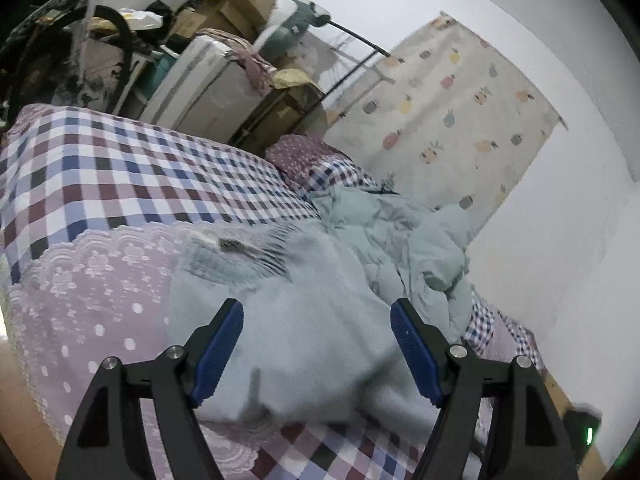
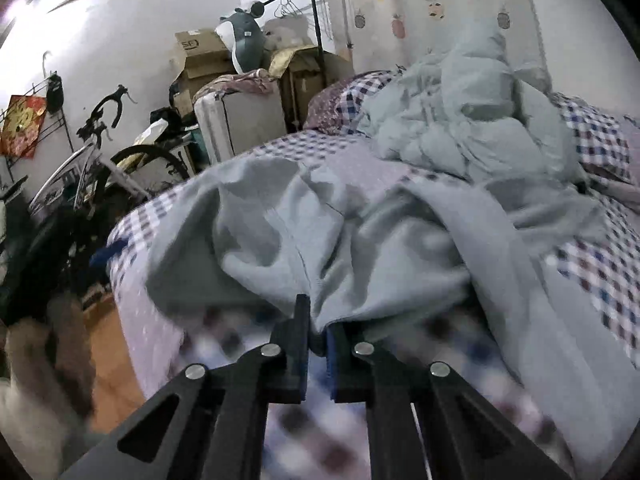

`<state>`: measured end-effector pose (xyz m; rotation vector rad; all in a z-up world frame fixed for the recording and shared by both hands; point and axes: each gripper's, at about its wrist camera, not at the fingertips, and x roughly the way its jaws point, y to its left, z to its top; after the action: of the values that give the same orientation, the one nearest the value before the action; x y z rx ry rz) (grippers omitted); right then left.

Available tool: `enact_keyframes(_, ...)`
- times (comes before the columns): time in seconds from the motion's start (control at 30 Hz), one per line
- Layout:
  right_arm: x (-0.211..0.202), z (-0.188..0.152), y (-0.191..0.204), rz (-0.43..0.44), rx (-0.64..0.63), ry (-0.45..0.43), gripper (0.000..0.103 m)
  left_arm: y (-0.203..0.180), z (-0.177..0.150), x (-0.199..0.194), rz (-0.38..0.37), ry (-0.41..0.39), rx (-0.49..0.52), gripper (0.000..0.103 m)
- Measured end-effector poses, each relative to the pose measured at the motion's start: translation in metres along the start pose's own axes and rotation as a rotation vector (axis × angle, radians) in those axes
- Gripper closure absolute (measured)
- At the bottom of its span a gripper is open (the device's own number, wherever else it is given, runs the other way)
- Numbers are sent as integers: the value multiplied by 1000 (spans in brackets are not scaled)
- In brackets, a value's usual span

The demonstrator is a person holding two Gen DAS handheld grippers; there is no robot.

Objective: Fold clothes

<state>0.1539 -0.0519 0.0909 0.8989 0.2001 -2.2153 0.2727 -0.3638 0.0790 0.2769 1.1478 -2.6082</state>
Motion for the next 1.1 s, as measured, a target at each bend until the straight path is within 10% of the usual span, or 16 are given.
enact_keyframes(0.23,-22,-60,-40,-60,34,109,98,10,1,10,12,58,-22,24)
enact_keyframes(0.57,-47,-43,-26,-84,-2,128,95,-29,-22,38,-66,214,139,24)
enact_keyframes(0.7,-52,-25,-19,-48,-16,87,64,-58,-35,44,-109,246,247,24)
enact_keyframes(0.87,-42,12,-3,9,-49,34,50,-63,-55,70,-1,378,297,25)
enact_keyframes(1.0,-11,46,20,69,-135,39,46,-36,-50,71,0,415,159,77)
enact_keyframes(1.1,22,69,39,88,-203,58,44,-24,-45,68,-16,413,100,85)
